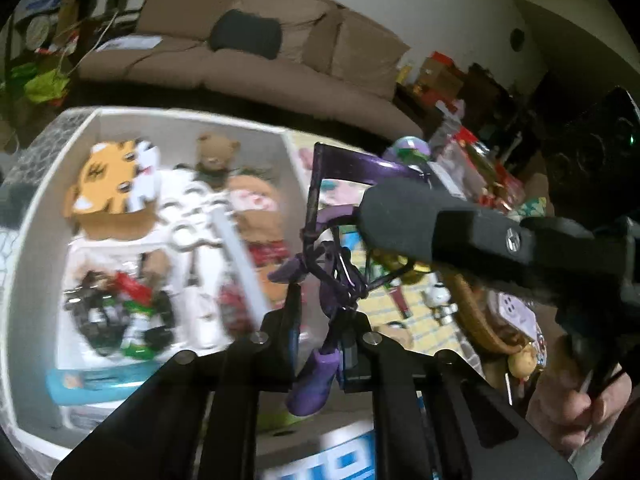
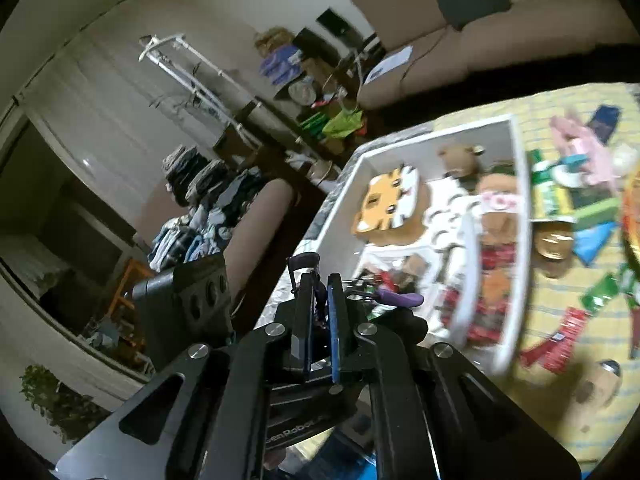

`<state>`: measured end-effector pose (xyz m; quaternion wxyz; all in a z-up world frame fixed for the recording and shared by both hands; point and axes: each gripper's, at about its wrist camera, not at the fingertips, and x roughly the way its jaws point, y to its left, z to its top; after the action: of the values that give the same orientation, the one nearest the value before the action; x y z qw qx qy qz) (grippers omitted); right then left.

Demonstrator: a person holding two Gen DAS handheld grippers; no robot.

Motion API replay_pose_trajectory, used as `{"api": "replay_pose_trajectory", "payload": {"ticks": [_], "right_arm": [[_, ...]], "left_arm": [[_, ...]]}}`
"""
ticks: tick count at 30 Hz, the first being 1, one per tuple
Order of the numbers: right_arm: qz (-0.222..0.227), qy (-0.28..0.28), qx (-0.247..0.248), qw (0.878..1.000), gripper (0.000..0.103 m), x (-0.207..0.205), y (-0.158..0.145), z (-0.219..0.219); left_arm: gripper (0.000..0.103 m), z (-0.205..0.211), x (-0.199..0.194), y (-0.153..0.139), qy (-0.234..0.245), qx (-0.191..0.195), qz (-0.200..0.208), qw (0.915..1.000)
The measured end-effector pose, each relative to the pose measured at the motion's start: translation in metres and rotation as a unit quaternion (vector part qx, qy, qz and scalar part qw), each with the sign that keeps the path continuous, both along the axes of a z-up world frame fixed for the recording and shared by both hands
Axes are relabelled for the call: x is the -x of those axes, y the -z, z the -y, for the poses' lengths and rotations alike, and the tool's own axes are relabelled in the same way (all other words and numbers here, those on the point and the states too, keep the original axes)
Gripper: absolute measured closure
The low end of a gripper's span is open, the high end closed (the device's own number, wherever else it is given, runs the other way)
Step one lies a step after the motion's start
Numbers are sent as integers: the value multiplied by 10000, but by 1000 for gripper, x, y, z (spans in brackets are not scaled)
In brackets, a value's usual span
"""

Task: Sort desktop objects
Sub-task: 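Carry the pliers into the white box and open the right gripper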

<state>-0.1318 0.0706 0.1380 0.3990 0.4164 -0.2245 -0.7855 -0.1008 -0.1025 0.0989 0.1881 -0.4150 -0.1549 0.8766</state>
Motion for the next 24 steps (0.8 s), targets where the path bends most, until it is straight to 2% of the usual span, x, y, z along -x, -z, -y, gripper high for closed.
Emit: {"api": "replay_pose_trajectory", "payload": {"ticks": [4,6,9,12,15,16,19,20,22,24], "right_arm": [[261,-49,-116,9996,97,31,20,41],[441,-54,-152,9989,99,46,36,57],[691,-49,-357,9970,99,64,62,82],[898,-120,-609,9940,99,79,86,105],[967,-126,-882,9913,99,83,98,112],[962,-80,-1026,9900,96,84,100,112],[948,-5,-1343,9864,95,87,101,101],[922,41,-1459,9850,93,88,99,96],[860,165,-1830,9792,71,90,95,86],[724,219,-2337,9694,67,94,94,83]], "left_arm": [[89,38,10,16,-237,-24,235,9994],[84,55,16,29,-454,172,450,9978],[82,77,19,40,-715,267,654,9949],[73,98,23,47,-1060,535,747,9901],[69,124,27,55,-1460,555,885,9838],[66,127,26,55,-1504,530,889,9832],[59,135,25,51,-1582,423,815,9831],[57,133,25,49,-1577,403,796,9834],[51,131,26,48,-1547,349,790,9842],[50,125,24,46,-1481,385,759,9853]]}}
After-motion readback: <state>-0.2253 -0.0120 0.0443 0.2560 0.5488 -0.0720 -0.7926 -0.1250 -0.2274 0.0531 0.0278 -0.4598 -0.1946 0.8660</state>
